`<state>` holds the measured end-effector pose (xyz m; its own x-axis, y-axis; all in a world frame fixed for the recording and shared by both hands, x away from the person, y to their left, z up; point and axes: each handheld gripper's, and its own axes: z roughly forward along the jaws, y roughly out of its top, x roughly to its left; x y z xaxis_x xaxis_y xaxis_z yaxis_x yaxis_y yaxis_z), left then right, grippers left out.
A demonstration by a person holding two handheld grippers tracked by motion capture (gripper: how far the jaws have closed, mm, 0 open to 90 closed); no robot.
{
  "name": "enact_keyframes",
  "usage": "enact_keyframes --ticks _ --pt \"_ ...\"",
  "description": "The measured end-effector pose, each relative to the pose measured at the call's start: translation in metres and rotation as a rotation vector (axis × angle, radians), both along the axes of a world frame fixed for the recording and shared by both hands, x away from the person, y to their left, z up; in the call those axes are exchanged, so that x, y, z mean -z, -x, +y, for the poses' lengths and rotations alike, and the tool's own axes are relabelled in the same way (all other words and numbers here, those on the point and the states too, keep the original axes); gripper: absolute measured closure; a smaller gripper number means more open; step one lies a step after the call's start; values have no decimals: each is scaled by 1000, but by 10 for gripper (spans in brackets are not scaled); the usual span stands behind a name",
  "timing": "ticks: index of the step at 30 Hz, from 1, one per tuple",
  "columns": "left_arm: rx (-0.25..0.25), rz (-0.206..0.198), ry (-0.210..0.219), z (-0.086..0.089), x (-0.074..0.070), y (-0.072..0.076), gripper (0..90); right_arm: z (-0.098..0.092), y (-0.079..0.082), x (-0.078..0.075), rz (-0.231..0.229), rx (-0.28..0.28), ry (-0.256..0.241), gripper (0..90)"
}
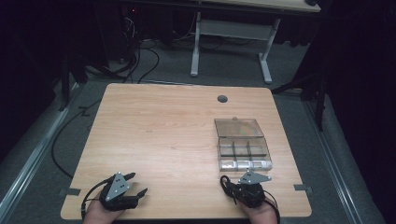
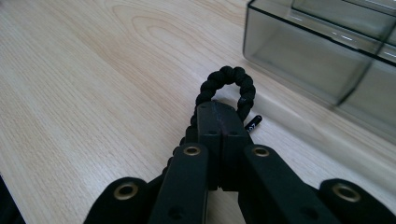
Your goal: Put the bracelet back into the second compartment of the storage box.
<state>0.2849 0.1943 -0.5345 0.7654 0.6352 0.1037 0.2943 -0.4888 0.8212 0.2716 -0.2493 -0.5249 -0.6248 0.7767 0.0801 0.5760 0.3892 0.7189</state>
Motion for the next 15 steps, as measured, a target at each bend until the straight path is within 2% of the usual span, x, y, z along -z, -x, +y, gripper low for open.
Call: enact_keyframes --ticks 5,9,11,15 --pt "0 0 0 0 0 0 283 -9 2 0 0 16 2 900" --pt "0 0 1 0 0 0 283 -12 3 -5 -26 26 -9 900" --pt "0 2 0 0 0 0 284 -8 5 -8 -46 16 -9 900" --pt "1 1 0 0 0 0 284 5 5 -5 -27 -34 16 900"
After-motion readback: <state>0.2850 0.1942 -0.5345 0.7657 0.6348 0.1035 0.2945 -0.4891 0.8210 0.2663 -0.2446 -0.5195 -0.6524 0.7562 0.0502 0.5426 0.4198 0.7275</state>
